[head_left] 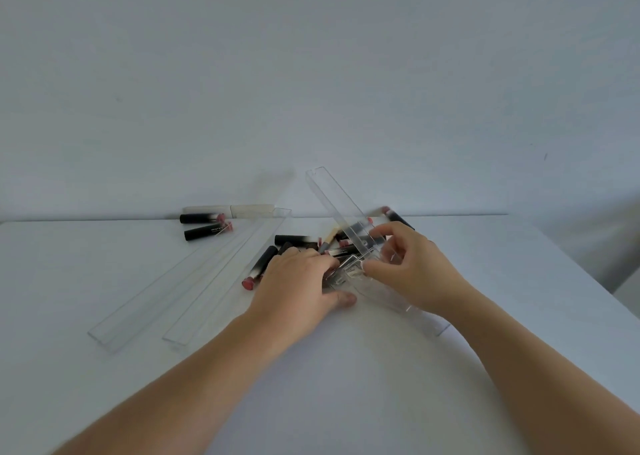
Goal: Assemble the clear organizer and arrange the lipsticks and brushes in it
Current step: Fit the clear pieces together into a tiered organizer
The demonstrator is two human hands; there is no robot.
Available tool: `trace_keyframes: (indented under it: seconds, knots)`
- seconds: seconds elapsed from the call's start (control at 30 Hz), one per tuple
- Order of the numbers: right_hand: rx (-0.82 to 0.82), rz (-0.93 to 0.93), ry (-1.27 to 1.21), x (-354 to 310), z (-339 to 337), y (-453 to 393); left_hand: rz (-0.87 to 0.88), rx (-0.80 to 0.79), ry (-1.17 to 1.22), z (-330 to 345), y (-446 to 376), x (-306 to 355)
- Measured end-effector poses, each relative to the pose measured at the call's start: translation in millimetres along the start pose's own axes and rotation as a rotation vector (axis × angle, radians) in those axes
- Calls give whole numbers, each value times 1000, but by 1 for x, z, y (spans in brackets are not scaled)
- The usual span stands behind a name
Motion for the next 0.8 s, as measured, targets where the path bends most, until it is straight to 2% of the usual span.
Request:
trace_keyframes:
  seconds: [0.13,0.37,0.53,0.63,0.8]
  knots:
    - [-39,5,-72,0,5,1,-48,42,231,-7,1,-7]
    - [-54,23,-265,-2,5,2,-240,44,887,-10,1,-30]
    - [-30,31,-353,2,-6,-3,-304,102,1083,-27,1,-43]
    - [9,53,-292,7,-13,-4,-324,113,1148,-31,2,-52]
    - [52,69,-18,16,-13,-6,-394,129,1370,-29,3,-57]
Point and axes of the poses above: each hand's wrist, its own y-axis away from the middle knuckle, its own z-axis out of the palm, x = y × z, the point moved 9 cm from there along -y, towards the middle knuckle, and after that the axes turned 1 degree about -x, right-handed, at the moved point
